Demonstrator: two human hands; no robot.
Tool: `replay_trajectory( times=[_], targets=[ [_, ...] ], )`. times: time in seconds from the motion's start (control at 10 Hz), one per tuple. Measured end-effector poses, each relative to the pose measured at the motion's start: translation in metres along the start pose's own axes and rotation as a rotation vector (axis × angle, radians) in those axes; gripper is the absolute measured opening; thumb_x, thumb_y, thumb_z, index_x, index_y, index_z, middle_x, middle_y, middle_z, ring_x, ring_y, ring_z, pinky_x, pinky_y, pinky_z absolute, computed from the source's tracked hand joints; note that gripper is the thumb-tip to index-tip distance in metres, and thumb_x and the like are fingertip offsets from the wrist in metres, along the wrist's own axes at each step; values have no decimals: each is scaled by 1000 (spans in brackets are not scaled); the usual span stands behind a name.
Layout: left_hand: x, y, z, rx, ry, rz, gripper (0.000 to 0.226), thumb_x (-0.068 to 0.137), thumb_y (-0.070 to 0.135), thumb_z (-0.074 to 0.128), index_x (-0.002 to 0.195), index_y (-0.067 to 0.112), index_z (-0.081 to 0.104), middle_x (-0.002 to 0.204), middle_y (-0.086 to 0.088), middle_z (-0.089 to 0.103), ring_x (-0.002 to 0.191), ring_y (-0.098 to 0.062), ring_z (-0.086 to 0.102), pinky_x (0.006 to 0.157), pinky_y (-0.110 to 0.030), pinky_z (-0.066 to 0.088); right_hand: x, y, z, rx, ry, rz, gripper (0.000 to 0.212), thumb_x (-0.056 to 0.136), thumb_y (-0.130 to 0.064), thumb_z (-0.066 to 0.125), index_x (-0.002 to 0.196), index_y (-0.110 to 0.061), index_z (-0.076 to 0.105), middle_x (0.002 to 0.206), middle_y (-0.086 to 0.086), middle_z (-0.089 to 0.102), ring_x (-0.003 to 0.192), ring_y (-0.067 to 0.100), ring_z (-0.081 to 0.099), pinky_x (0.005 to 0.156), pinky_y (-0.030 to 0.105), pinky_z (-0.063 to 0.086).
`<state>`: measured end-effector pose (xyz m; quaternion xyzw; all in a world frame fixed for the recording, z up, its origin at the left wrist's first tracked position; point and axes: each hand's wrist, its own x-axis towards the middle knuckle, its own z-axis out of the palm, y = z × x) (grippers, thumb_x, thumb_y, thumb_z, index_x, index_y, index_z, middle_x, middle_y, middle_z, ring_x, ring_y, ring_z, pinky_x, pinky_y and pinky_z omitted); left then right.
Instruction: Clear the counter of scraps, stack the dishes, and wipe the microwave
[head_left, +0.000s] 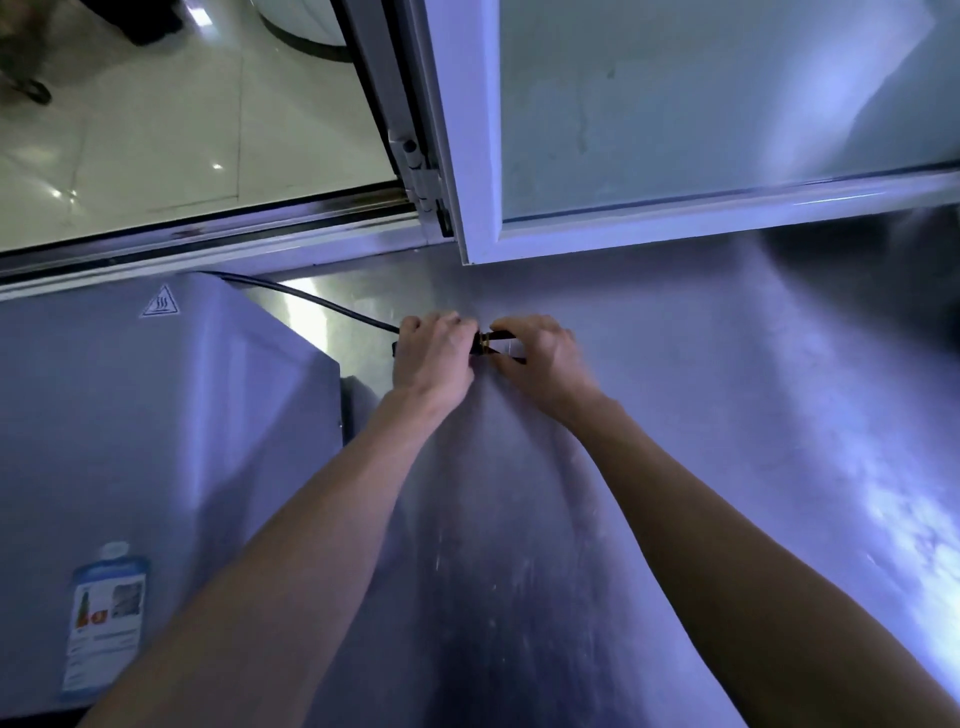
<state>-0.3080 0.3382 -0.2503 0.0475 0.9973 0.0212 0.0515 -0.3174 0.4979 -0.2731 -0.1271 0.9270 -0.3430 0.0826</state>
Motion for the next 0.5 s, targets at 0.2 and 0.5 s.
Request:
replay_trajectory(
  times=[0.2,0.5],
  targets=[
    [-3,-12,10,45,-47,-2,16,81,14,65,96,20,63,96,-1,65,96,-28,60,90,-40,38,2,0,3,-57,-68,10,42,89,-25,66,130,-18,61,130,2,64,119,29,56,99,43,44],
    [-63,-11,-40,85,-35,32,29,93,33,49,116,21,61,116,1,66,114,-25,57,102,-44,36,-50,-35,-50,-144,-105,-21,37,96,-25,59,132,-19,59,132,3,63,118,29,57,99,44,46]
  ],
)
